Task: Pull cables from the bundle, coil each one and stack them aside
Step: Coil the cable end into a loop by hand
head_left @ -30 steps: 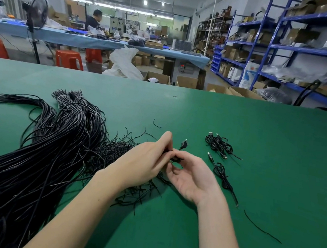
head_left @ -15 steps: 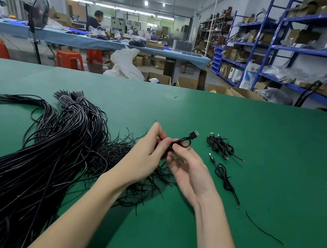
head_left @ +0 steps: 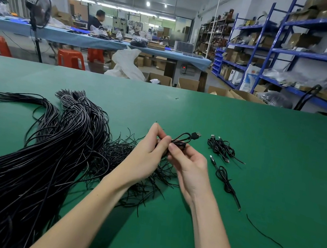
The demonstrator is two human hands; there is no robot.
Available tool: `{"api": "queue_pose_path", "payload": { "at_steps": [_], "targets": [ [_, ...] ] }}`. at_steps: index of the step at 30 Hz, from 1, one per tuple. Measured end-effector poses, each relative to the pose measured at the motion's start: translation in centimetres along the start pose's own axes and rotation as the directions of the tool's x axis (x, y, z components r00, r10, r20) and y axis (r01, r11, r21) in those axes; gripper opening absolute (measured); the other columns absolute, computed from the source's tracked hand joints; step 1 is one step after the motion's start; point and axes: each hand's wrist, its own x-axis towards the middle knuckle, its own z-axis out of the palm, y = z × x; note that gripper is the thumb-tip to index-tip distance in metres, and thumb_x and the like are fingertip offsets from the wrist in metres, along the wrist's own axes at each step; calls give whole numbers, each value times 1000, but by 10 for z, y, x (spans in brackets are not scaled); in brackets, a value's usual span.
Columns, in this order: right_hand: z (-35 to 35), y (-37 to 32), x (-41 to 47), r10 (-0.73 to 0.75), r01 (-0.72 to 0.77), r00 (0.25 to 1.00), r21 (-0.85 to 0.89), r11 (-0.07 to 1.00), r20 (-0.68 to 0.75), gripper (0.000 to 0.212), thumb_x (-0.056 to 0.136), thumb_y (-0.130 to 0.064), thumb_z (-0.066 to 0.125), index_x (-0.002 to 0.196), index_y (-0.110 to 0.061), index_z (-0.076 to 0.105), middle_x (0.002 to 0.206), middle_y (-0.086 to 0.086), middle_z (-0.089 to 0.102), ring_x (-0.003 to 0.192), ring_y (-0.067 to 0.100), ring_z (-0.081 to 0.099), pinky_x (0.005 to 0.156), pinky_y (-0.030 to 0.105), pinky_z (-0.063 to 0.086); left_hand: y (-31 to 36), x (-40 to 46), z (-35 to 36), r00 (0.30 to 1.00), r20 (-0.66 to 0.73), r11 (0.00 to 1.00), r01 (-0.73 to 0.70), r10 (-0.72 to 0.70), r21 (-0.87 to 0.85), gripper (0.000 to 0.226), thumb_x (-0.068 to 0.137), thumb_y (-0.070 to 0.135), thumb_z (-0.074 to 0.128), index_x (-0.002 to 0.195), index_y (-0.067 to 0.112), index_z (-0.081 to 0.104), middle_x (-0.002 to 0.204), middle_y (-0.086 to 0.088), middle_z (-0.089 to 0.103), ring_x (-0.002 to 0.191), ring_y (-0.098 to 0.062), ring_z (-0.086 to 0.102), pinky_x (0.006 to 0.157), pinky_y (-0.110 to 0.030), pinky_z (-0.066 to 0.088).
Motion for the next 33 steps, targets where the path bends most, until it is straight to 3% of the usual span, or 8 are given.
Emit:
{"api": "queue_pose_path", "payload": {
  "at_steps": [7,11,16,22,28,33],
  "targets": [
    [0,1,2,-117,97,992,-317,944,-45,11,91,2,69,90,-8,73,75,-3,74,61,5,60,67,17,54,-1,1,-1,988,55,988,149,-147,-30,22,108,32,42,88,22,39,62,10,42,48,-7,32,51,-27,27],
    [-6,-3,0,-46,43,999,-232,972,-8,9,93,2,65,95,-2,72,77,5,71,64,10,59,70,22,51,5,-2,-2,964,157,951,242,-214,-190,26,108,31,43,88,17,36,63,6,43,48,-9,30,47,-22,27],
    [-9,-6,-3,27,-13,995,-149,989,92,11,94,3,62,102,1,69,77,9,70,69,16,63,63,20,49,10,-4,-13,903,335,830,393,-269,-395,21,105,26,50,92,14,38,68,-1,48,51,-12,36,46,-19,32],
    [-8,-9,-7,116,-123,982,39,992,151,25,79,-12,71,103,-11,79,102,5,76,76,8,66,64,15,51,12,-2,-16,898,380,811,387,-222,-439,24,102,22,54,84,16,39,67,2,46,52,-11,31,45,-17,27],
    [-9,-12,-9,103,-102,982,-14,995,159,16,76,-17,74,88,-14,83,83,8,75,72,9,63,66,15,52,12,-1,-20,884,419,787,404,-206,-466,25,96,26,62,81,17,45,70,0,48,52,-10,34,44,-17,32],
    [-11,-14,-10,115,-99,981,-111,989,154,12,75,-17,74,82,-13,83,79,9,76,68,6,69,67,13,54,7,-2,-24,866,429,793,441,-255,-420,24,95,26,65,83,14,48,74,-3,54,53,-12,40,47,-20,38]
  ]
}}
